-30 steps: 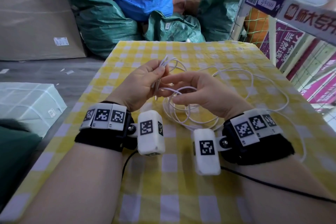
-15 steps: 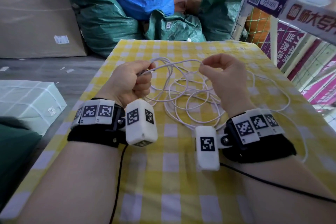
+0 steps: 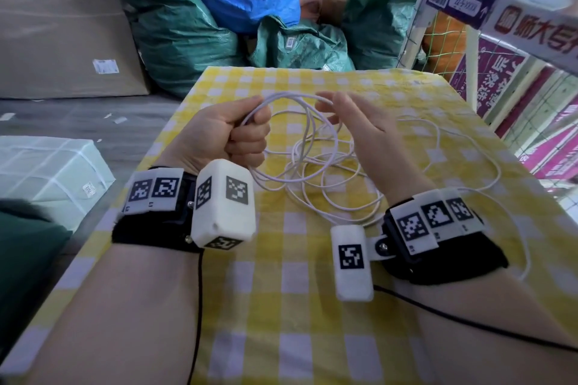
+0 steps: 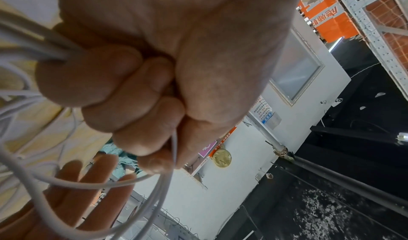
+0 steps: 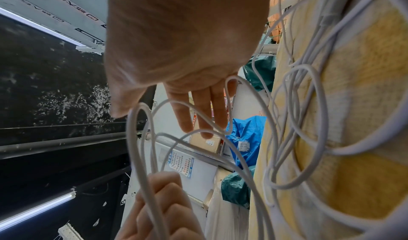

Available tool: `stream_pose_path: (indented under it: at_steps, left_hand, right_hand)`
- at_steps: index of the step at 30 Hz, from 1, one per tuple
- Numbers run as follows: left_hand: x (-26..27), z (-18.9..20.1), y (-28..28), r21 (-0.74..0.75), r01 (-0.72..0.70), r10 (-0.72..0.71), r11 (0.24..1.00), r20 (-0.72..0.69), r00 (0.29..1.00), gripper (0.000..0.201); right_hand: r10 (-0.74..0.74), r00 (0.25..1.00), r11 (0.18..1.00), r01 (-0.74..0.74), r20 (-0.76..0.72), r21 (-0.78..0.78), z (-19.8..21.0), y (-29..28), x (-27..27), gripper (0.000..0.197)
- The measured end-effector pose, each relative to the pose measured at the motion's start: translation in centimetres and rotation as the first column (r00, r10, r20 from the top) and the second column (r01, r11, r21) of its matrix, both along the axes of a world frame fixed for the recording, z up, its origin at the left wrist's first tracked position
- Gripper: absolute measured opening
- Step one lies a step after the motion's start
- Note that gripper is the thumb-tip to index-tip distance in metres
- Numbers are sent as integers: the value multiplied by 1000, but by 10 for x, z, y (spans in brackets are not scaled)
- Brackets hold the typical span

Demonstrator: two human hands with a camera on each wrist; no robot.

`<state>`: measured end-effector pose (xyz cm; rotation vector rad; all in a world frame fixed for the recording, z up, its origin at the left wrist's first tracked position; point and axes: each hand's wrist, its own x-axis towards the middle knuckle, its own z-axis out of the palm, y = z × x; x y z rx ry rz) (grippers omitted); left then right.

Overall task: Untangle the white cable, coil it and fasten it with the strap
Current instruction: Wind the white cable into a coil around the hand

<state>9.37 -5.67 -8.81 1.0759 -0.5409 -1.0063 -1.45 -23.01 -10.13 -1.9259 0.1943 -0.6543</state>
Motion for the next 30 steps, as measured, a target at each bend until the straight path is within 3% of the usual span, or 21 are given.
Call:
stream_pose_path:
  at_steps: [3, 6, 8, 12, 17, 24, 30]
  left_hand:
    - [-2, -2, -3, 23, 47, -48, 999, 22, 999, 38]
    - [-3, -4, -4, 12, 91, -91, 996, 29, 995, 37]
    - [-2, -5, -3, -27, 114, -113, 993, 16, 993, 33]
    - [1, -8, -2, -63, 88, -92, 994, -79, 993, 38]
    - [-2, -9, -8, 3, -20, 20, 1000, -157, 987, 38]
    - [-1, -12, -13, -43, -74, 65, 996, -178, 982, 39]
    - [-1, -12, -11, -120, -58, 32, 991, -213, 977, 34]
  right_hand:
    - [155, 987, 988, -155, -54, 4, 5, 6, -5, 46]
    - [191, 969, 972, -208, -155, -104, 7, 7, -6, 24]
    - [191, 966, 974, -209, -174, -92, 3, 5, -4, 13]
    - [207, 973, 978, -204, -97, 38, 1, 0, -2, 24]
    - [248, 969, 948, -240, -11, 211, 4, 1, -3, 24]
    - [361, 932, 828, -332, 23, 451, 6, -3, -4, 23]
    - [431, 898, 673, -382, 84, 633, 10, -2, -5, 27]
